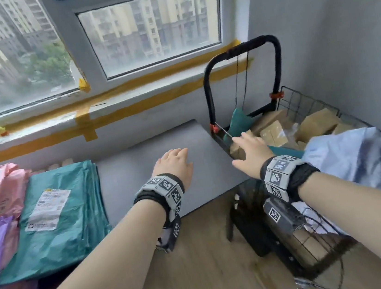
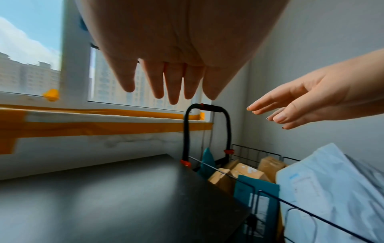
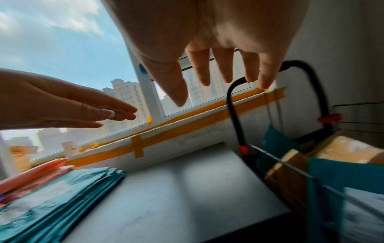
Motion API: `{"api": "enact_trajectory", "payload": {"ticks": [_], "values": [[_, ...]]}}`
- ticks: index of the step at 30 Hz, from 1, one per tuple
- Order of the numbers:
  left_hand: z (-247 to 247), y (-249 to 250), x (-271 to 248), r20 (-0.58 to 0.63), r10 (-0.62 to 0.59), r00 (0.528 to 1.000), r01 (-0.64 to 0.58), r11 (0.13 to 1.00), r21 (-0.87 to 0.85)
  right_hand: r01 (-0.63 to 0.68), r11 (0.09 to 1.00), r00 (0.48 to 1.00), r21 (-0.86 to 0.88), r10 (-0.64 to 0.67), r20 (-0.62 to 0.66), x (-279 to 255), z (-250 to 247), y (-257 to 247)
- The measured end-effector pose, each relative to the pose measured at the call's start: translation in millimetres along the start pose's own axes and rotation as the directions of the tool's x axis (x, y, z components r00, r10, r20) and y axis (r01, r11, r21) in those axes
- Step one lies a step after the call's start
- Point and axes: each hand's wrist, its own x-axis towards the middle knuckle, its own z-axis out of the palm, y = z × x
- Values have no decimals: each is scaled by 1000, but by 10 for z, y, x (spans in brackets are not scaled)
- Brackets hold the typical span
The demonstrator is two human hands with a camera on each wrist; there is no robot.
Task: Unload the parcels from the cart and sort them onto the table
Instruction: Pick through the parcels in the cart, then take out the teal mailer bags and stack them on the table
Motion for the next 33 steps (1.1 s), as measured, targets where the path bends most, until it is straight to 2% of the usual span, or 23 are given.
{"api": "enact_trajectory", "payload": {"ticks": [4,8,14,19,28,30,33], "values": [[86,726,258,59,103,993,-102,994,-24,-132,991,991,17,132,-20,-127,-245,711],[170,1246,479,86,193,977,-188,980,-59,-235,970,970,57,238,-48,-226,-388,1219],[378,1666,935,140,286,948,-281,958,-59,-355,927,931,122,362,-41,-204,-424,1657],[571,1864,1526,221,349,911,-342,937,-70,-403,902,912,157,410,-17,159,-428,1943],[909,1777,2878,366,315,876,-304,949,-87,-437,893,895,110,419,156,1381,-45,2053],[1001,1717,3146,398,252,882,-240,967,-80,-441,896,877,55,418,238,1616,98,2066],[1137,1602,3521,452,93,887,-86,996,-36,-459,888,832,2,429,352,1887,313,2075]]}}
